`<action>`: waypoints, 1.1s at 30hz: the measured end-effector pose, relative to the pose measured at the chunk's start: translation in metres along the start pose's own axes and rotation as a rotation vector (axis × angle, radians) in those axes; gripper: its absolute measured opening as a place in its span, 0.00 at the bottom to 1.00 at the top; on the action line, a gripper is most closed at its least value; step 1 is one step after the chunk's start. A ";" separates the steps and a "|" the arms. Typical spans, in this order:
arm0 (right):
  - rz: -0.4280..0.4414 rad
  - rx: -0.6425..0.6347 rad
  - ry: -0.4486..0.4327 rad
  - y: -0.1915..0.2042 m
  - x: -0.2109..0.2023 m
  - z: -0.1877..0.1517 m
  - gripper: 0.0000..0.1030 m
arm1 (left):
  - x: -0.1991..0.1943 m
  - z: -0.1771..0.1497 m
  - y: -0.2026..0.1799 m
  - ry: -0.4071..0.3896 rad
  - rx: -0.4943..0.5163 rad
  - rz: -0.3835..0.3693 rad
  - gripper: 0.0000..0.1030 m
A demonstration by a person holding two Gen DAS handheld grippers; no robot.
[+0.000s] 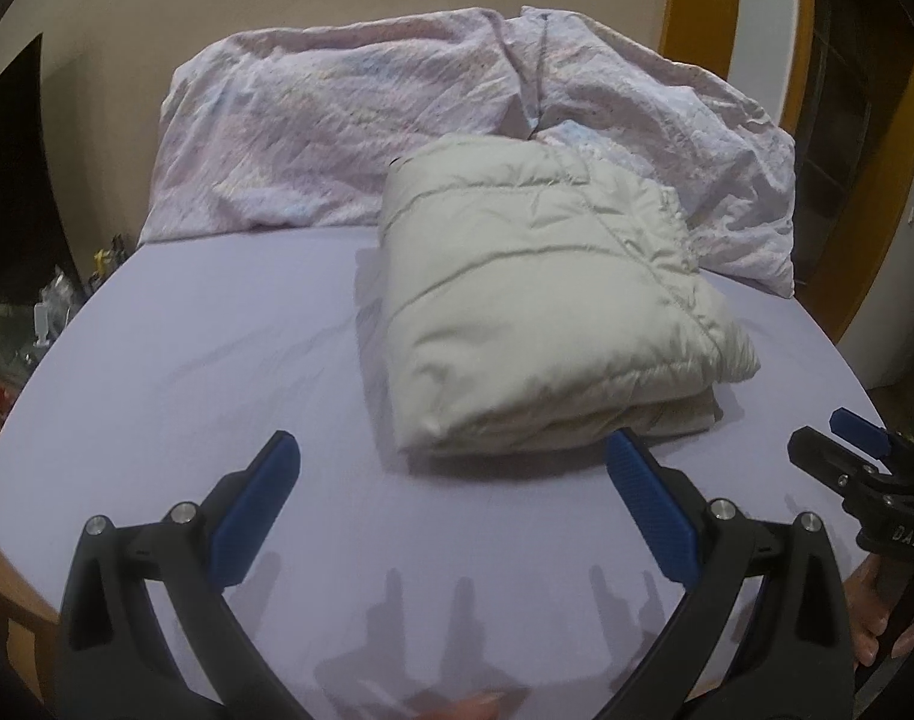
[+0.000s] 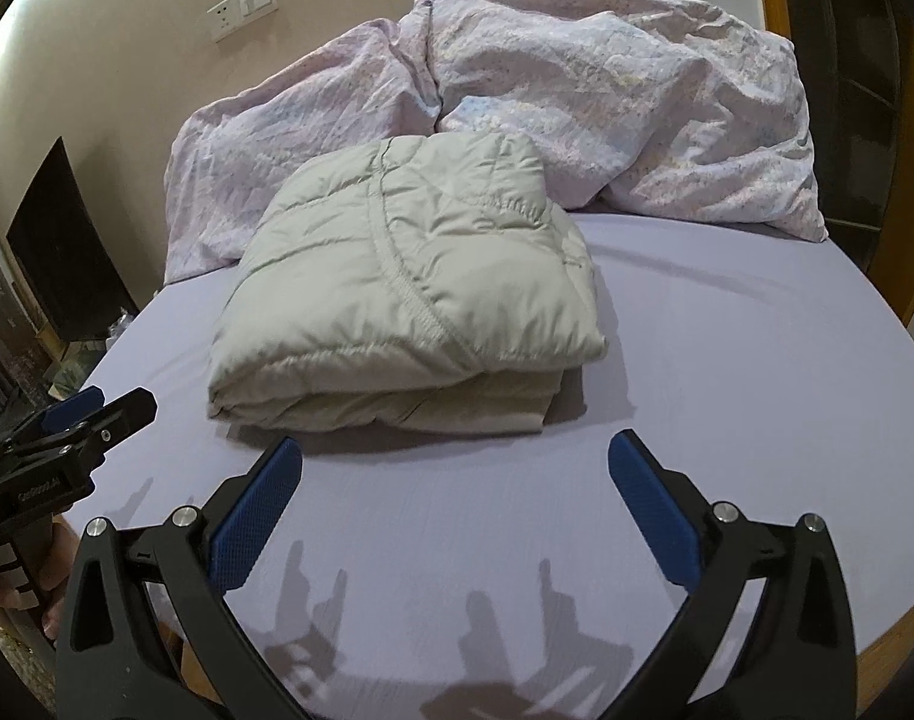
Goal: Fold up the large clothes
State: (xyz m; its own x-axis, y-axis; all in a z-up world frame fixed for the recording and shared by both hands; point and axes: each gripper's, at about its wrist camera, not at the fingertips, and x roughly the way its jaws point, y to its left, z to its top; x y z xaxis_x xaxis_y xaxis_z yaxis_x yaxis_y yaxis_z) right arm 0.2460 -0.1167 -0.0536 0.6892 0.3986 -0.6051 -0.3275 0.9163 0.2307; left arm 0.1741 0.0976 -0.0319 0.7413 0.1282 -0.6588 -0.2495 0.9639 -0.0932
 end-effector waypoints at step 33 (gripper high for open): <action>0.059 0.042 -0.012 0.003 -0.044 -0.032 0.99 | -0.036 -0.041 -0.019 0.055 0.010 -0.056 0.98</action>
State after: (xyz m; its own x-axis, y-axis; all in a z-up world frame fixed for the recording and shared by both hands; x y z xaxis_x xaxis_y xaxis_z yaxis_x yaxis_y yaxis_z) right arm 0.1940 -0.1330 -0.0506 0.6774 0.4518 -0.5805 -0.3403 0.8921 0.2972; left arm 0.1264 0.0652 -0.0367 0.7182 0.0610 -0.6932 -0.2018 0.9716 -0.1236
